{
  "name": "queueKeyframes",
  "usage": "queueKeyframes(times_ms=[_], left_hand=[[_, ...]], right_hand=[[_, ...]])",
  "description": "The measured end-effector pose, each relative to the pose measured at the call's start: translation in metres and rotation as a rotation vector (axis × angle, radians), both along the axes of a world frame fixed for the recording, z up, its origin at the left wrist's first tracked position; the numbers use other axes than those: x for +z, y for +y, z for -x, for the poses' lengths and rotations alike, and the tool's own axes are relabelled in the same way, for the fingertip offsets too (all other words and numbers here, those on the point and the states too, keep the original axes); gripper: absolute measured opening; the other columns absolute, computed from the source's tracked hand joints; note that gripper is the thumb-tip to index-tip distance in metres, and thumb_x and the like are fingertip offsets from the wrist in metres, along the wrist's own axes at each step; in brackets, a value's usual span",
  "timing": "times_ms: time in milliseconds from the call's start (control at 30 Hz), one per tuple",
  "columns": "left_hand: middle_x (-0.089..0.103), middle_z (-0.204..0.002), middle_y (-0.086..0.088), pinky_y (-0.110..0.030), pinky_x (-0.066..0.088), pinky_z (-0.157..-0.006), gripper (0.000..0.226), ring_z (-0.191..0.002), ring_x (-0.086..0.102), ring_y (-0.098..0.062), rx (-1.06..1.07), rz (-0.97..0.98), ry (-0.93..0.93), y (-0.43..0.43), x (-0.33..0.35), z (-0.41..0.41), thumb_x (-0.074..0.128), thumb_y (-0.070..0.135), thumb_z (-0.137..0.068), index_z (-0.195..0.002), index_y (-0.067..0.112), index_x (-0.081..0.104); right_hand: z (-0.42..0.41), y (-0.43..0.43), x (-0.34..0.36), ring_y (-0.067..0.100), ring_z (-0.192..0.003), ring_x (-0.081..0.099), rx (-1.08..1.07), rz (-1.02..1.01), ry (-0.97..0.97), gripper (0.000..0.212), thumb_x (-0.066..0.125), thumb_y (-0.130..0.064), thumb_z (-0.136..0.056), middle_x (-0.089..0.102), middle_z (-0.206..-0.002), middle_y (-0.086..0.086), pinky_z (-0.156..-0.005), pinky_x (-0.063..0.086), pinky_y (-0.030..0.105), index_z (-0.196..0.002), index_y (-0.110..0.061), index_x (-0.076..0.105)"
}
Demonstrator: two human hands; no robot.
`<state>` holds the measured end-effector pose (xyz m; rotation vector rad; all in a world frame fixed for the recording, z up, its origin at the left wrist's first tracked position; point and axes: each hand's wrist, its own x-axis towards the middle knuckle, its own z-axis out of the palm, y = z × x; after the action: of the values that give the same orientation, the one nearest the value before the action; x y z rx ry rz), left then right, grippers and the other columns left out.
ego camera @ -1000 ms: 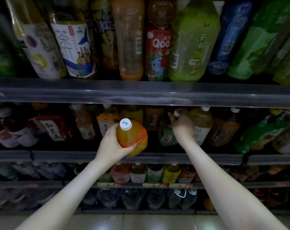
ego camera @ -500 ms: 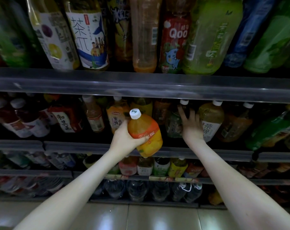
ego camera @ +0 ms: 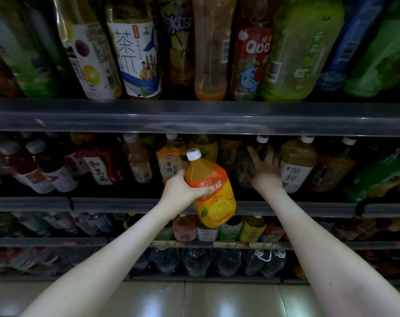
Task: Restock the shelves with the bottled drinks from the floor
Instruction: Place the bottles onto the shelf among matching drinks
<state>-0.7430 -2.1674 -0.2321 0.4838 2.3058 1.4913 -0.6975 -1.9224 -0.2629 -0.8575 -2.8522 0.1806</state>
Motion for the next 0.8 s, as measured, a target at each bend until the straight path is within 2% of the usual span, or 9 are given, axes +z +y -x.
queueKeyframes(times_ms=[200, 333, 367, 433, 500, 567, 633, 700, 800], left_hand=[[0.062, -0.118, 0.003, -0.039, 0.052, -0.094, 0.075, -0.106, 0.061, -0.016, 0.018, 0.002, 0.004, -0.02, 0.004, 0.011, 0.087, 0.037, -0.063, -0.127, 0.023, 0.05], [0.061, -0.12, 0.003, -0.04, 0.052, -0.094, 0.079, -0.109, 0.06, -0.017, 0.007, 0.004, -0.006, -0.032, 0.001, 0.009, 0.087, 0.037, -0.064, -0.131, 0.023, 0.049], [0.061, -0.12, 0.003, -0.036, 0.054, -0.089, 0.078, -0.108, 0.06, -0.017, -0.007, 0.012, 0.001, -0.033, -0.001, 0.009, 0.087, 0.037, -0.064, -0.131, 0.023, 0.048], [0.06, -0.117, 0.004, -0.02, 0.055, -0.067, 0.075, -0.102, 0.06, -0.015, -0.045, 0.031, 0.009, -0.031, -0.003, 0.006, 0.086, 0.035, -0.066, -0.13, 0.023, 0.047], [0.059, -0.114, 0.005, -0.016, 0.052, -0.058, 0.074, -0.094, 0.059, -0.011, -0.079, 0.045, 0.005, -0.022, -0.003, 0.0, 0.085, 0.034, -0.067, -0.128, 0.023, 0.046], [0.058, -0.111, 0.006, -0.029, 0.057, -0.072, 0.073, -0.096, 0.06, -0.013, -0.101, 0.052, 0.008, -0.008, -0.003, -0.006, 0.086, 0.035, -0.065, -0.125, 0.025, 0.046], [0.057, -0.106, 0.011, -0.035, 0.056, -0.081, 0.071, -0.098, 0.06, -0.014, -0.158, 0.078, 0.029, 0.01, 0.0, -0.013, 0.087, 0.036, -0.063, -0.12, 0.029, 0.045], [0.056, -0.102, 0.017, -0.026, 0.052, -0.079, 0.07, -0.094, 0.059, -0.01, -0.269, 0.102, 0.05, 0.031, 0.006, -0.018, 0.088, 0.035, -0.063, -0.118, 0.031, 0.044], [0.058, -0.106, 0.019, -0.016, 0.049, -0.073, 0.074, -0.094, 0.059, -0.001, -0.456, 0.135, 0.091, 0.072, 0.017, -0.034, 0.088, 0.037, -0.062, -0.123, 0.031, 0.047]], right_hand=[[0.006, -0.007, 0.002, 0.042, -0.139, 0.015, -0.115, -0.068, -0.02, 0.077, 0.055, -0.04, -0.093, 0.002, -0.155, 0.02, -0.11, 0.026, 0.05, -0.152, -0.036, 0.005], [0.007, -0.004, 0.008, 0.04, -0.144, -0.001, -0.094, 0.06, -0.058, 0.082, 0.057, -0.027, -0.094, -0.014, -0.157, 0.015, -0.116, 0.019, 0.05, -0.152, -0.04, -0.001], [0.003, -0.003, 0.009, 0.038, -0.145, -0.007, -0.082, 0.102, -0.064, 0.087, 0.058, -0.021, -0.093, -0.02, -0.157, 0.012, -0.118, 0.016, 0.049, -0.151, -0.042, -0.004], [-0.009, -0.005, 0.009, 0.034, -0.145, -0.015, -0.01, 0.118, -0.012, 0.092, 0.058, -0.011, -0.091, -0.024, -0.157, 0.01, -0.12, 0.01, 0.048, -0.151, -0.041, -0.005], [-0.026, -0.012, 0.013, 0.034, -0.146, -0.009, 0.082, 0.131, 0.125, 0.085, 0.059, -0.015, -0.091, -0.011, -0.16, 0.012, -0.119, 0.009, 0.048, -0.153, -0.036, 0.005], [-0.044, -0.019, 0.022, 0.028, -0.146, 0.013, 0.179, 0.356, 0.21, 0.075, 0.064, -0.026, -0.091, 0.015, -0.158, 0.01, -0.117, 0.017, 0.036, -0.152, -0.029, 0.021], [-0.062, -0.021, 0.028, 0.015, -0.141, 0.027, 0.36, 0.636, 0.164, 0.07, 0.067, -0.032, -0.089, 0.031, -0.152, -0.002, -0.113, 0.025, 0.028, -0.148, -0.032, 0.027], [-0.083, -0.017, 0.031, 0.003, -0.139, 0.028, 0.478, 0.865, 0.085, 0.079, 0.072, -0.04, -0.082, 0.029, -0.151, -0.015, -0.112, 0.03, 0.028, -0.143, -0.045, 0.023], [-0.113, 0.005, 0.033, 0.002, -0.128, 0.045, 0.425, 1.096, 0.074, 0.086, 0.081, -0.036, -0.073, 0.039, -0.144, -0.013, -0.103, 0.044, 0.028, -0.132, -0.057, 0.023]])
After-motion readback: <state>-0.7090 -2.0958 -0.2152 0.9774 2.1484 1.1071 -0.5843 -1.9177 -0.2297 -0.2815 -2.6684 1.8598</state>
